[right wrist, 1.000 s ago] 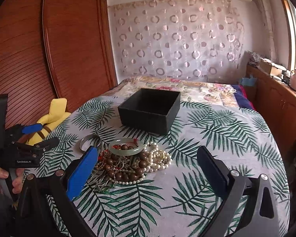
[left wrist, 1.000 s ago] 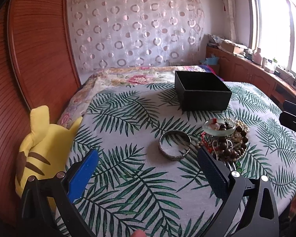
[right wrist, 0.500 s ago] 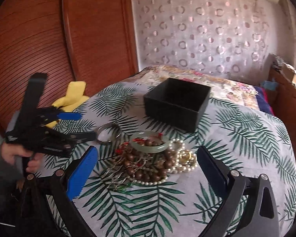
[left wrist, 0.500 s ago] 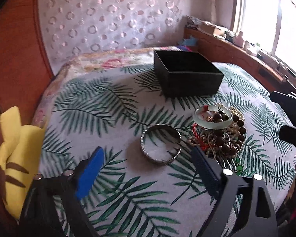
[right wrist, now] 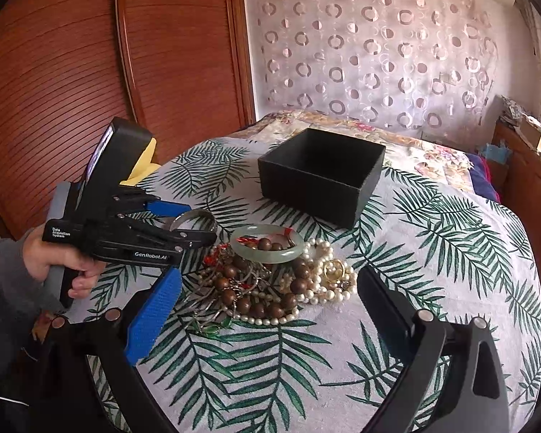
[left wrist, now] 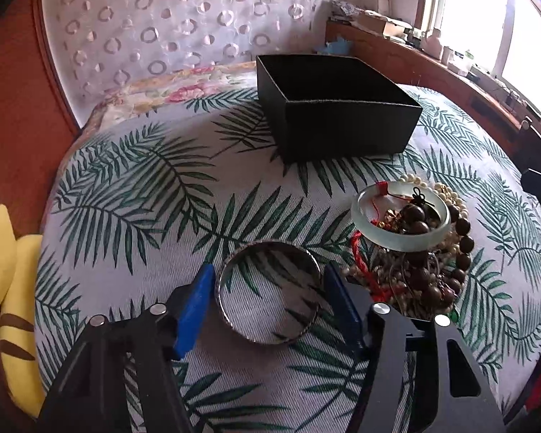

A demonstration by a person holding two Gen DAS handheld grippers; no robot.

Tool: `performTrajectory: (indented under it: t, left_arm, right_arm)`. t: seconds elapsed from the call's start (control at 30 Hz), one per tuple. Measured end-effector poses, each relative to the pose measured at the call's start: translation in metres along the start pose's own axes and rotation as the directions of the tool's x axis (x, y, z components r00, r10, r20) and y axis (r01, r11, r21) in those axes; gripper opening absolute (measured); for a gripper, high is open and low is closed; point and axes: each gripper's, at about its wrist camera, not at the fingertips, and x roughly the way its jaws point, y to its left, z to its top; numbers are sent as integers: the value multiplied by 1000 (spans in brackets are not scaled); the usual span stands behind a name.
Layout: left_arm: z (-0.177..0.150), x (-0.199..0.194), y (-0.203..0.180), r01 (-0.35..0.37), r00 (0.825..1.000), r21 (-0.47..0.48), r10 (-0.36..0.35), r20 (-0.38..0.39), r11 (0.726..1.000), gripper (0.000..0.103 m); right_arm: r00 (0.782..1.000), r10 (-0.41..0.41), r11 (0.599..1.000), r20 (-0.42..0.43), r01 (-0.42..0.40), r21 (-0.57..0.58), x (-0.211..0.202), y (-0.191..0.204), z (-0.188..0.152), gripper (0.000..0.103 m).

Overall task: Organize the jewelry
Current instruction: 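Lower the left gripper around the silver bangle while the right gripper approaches the jade bangle, then close the right gripper on the jade bangle while the left gripper grips the silver bangle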

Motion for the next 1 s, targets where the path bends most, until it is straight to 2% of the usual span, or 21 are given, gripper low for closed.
performTrajectory:
  t: [0.07,0.2,0.43,0.5,0.57,0.7,0.8,0.97,1.0]
  left_arm:
    - [0,-2,0,2,1000,0,-2,3,1000,54]
    - [-7,-6,3,2,1000,0,-2,23,1000,54]
    - [-19,-19,22,2,999,-51,0,47,999,54]
    - [-21,-24,29,1,998,-68,3,55,998,54]
    - [-23,-26,32,0,998,-74,5,60,997,54]
    - [-27,-31,38,-3,998,-85,8,65,996,54]
    - [-29,-32,41,-2,998,-93,8,69,996,54]
    - [-32,-37,45,3,997,-106,6,80,994,54]
    - [-32,-38,45,3,997,-106,6,82,994,54]
  right_arm:
    - [1000,4,1000,-4,-4,-2,1,-1,0,98]
    - [999,22,999,-28,-23,-28,9,-1,3,90]
    - [992,77,984,-98,-91,-151,36,19,18,64]
    - [990,79,977,-116,-100,-190,43,27,22,60]
    - [986,72,966,-150,-106,-235,54,34,28,54]
    - [979,45,947,-200,-105,-302,73,44,36,37]
    - [970,28,935,-243,-112,-337,86,49,43,29]
    - [949,12,933,-315,-124,-339,102,45,47,26]
    - [947,12,933,-322,-126,-337,104,44,48,21]
